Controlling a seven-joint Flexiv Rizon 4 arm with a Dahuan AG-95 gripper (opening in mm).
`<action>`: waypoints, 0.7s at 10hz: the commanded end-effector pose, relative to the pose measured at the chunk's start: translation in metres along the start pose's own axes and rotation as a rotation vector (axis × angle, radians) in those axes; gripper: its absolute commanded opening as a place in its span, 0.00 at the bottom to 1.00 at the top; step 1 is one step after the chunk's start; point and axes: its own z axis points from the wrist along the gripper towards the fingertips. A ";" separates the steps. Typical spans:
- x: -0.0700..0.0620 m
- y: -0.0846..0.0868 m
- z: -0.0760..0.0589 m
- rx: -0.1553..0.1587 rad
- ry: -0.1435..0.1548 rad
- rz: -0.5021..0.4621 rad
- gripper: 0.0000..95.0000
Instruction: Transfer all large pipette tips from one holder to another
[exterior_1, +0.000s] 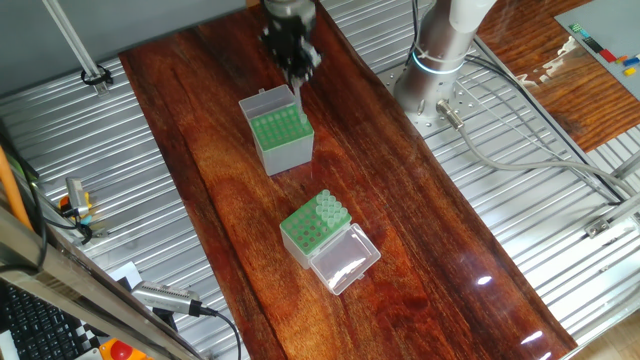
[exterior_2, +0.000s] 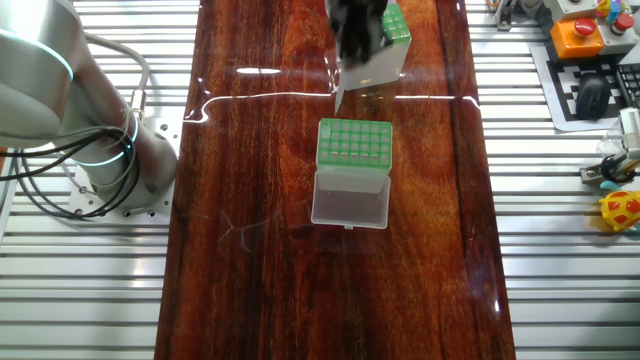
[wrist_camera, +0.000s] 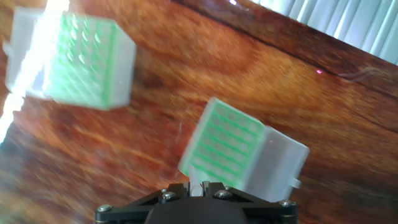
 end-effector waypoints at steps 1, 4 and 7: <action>-0.008 0.016 0.001 0.016 0.006 0.062 0.00; -0.008 0.016 0.001 0.023 0.006 -0.055 0.00; -0.008 0.016 0.001 -0.006 -0.022 -0.101 0.00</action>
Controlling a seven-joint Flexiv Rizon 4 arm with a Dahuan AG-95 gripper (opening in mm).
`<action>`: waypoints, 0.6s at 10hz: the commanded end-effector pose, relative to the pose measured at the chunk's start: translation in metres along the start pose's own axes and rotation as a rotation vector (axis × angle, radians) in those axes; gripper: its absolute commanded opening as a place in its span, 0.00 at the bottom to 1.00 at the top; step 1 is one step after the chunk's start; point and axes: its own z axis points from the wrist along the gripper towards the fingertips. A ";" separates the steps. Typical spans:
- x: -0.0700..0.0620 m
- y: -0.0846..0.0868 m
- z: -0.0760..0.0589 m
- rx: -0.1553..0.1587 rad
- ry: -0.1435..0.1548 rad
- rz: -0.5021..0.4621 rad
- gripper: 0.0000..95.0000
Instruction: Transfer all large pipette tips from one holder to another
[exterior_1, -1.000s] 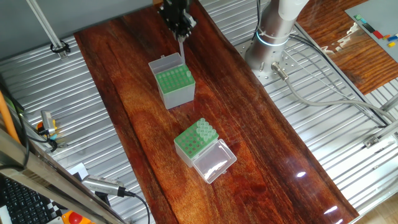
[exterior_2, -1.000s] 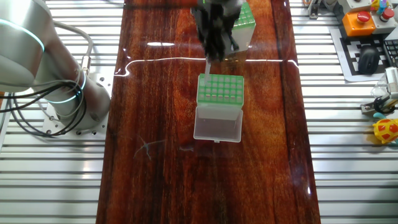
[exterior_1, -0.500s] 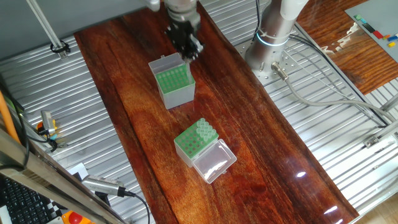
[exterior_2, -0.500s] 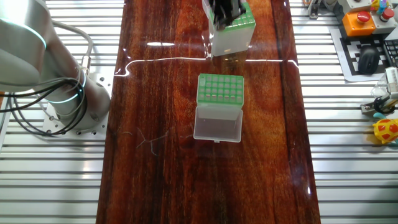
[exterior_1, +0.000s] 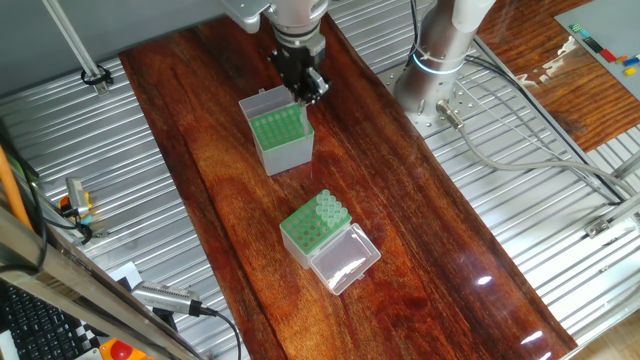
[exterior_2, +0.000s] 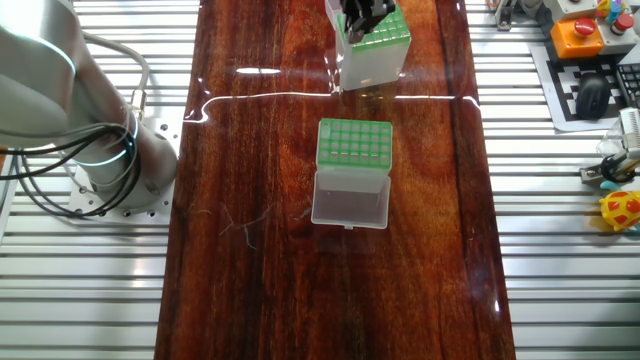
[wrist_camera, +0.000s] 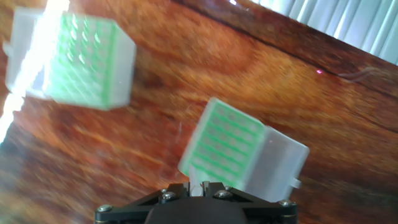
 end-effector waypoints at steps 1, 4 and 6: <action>-0.004 0.009 -0.001 -0.058 -0.061 -0.104 0.00; -0.039 0.068 -0.003 -0.038 -0.052 -0.017 0.00; -0.044 0.088 -0.006 -0.020 -0.050 0.013 0.00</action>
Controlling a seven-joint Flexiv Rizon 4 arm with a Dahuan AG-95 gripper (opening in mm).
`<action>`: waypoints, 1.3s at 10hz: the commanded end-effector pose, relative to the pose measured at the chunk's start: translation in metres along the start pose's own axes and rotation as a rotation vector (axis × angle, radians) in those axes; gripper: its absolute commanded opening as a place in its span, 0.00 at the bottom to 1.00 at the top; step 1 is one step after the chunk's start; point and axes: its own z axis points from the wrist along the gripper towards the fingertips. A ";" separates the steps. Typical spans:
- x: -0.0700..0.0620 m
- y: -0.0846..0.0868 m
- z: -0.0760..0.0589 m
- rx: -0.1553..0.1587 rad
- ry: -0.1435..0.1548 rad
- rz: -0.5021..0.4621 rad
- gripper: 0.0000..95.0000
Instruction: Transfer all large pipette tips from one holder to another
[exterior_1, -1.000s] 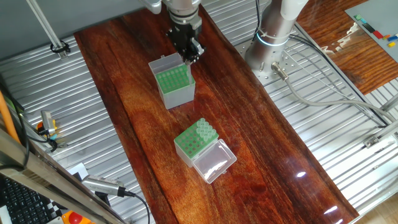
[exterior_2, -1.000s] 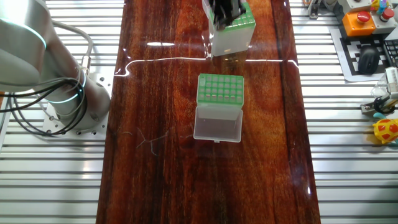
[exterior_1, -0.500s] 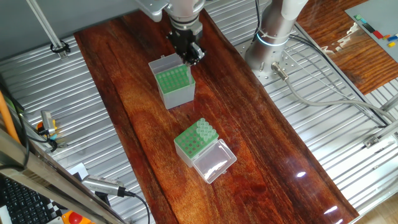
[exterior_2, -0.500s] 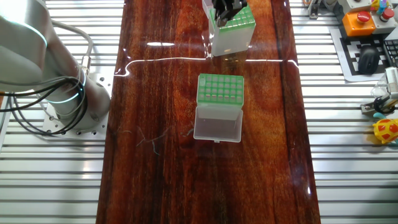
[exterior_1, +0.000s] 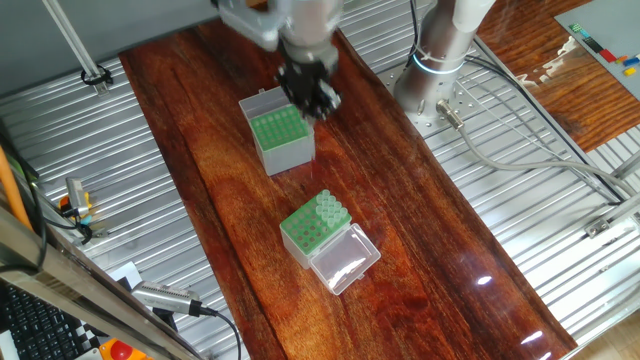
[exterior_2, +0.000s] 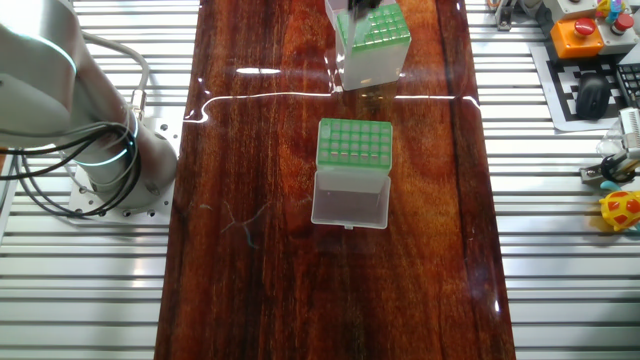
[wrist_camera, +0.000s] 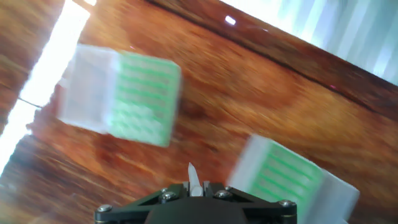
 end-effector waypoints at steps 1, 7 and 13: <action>-0.010 0.019 -0.001 0.040 0.008 0.116 0.00; -0.012 0.019 -0.001 0.028 0.008 0.029 0.00; -0.050 0.026 0.011 0.027 0.002 0.055 0.00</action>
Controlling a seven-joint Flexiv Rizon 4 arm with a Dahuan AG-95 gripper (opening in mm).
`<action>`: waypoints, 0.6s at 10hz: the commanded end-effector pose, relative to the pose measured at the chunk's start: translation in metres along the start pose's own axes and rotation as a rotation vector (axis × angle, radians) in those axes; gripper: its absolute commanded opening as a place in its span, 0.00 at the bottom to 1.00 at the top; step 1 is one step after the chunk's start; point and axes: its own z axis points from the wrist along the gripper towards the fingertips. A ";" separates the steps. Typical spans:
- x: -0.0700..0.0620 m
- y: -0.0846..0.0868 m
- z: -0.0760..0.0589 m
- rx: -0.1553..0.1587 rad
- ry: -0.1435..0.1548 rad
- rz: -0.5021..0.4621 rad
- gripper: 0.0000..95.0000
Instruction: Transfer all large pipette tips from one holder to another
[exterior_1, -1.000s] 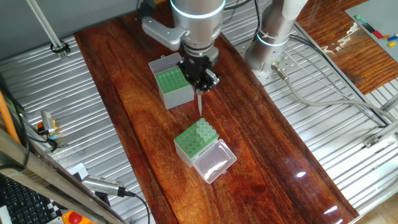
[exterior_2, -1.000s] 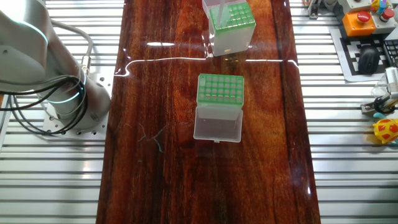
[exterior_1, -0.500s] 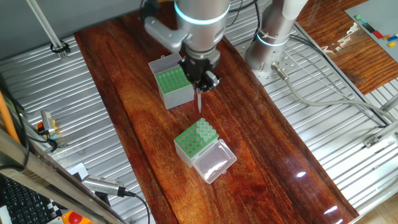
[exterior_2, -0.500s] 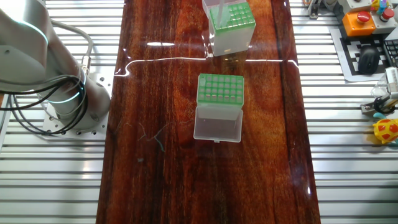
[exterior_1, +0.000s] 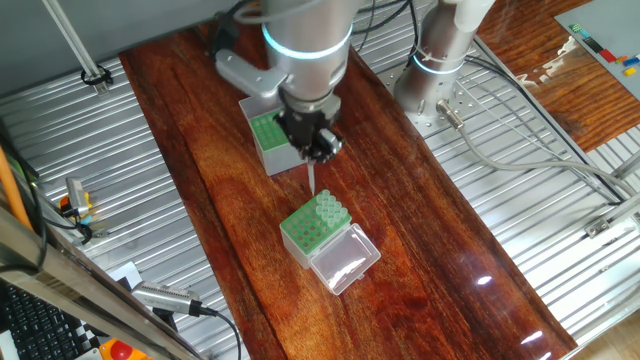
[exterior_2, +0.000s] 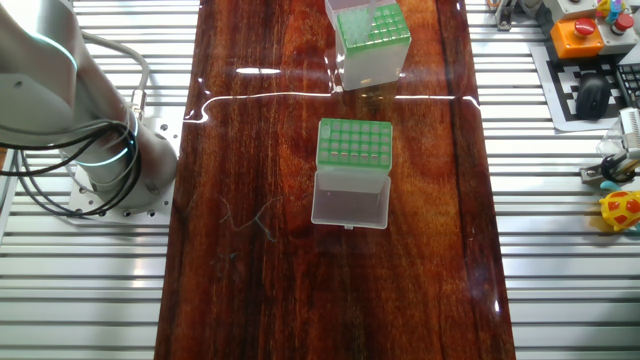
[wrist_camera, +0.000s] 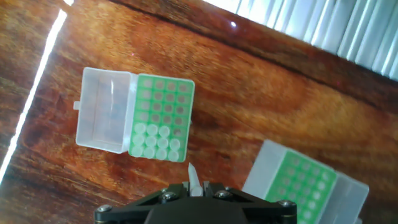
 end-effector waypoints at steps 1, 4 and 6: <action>-0.001 0.004 0.002 0.009 -0.002 0.019 0.00; -0.005 0.007 0.005 0.011 -0.003 0.025 0.00; -0.005 0.007 0.007 0.012 -0.004 0.022 0.00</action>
